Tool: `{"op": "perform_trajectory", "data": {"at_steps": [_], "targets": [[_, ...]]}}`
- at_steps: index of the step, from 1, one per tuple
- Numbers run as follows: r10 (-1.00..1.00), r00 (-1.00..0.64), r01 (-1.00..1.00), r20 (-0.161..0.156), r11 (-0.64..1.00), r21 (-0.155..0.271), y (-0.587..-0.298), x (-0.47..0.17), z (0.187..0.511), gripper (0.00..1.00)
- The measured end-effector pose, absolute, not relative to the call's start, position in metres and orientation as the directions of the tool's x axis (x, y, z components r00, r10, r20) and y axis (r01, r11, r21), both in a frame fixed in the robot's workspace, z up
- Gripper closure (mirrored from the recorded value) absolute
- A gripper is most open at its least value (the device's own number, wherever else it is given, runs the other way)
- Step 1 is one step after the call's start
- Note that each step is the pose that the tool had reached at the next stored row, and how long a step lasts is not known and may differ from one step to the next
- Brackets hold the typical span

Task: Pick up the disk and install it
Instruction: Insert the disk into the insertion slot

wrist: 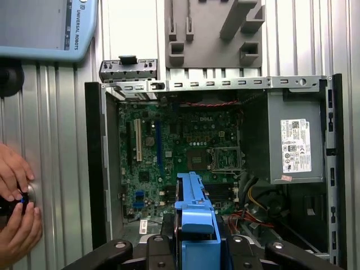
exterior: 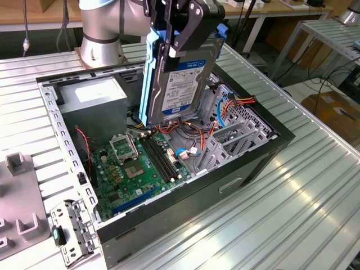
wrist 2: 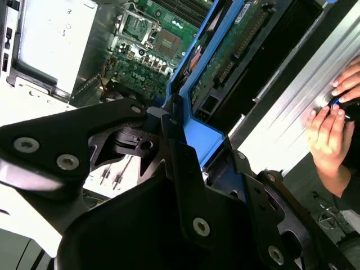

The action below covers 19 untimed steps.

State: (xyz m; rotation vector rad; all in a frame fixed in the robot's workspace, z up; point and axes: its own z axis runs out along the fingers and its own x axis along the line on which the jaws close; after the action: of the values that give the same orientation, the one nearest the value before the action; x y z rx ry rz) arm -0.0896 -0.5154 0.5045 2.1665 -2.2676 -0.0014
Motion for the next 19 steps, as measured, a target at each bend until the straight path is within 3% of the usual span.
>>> {"op": "perform_trajectory", "data": {"at_steps": [19], "targets": [[-0.999, -0.046, -0.999, 0.004, 0.046, 0.004, -0.516, -0.047, 0.504, 0.63]]}}
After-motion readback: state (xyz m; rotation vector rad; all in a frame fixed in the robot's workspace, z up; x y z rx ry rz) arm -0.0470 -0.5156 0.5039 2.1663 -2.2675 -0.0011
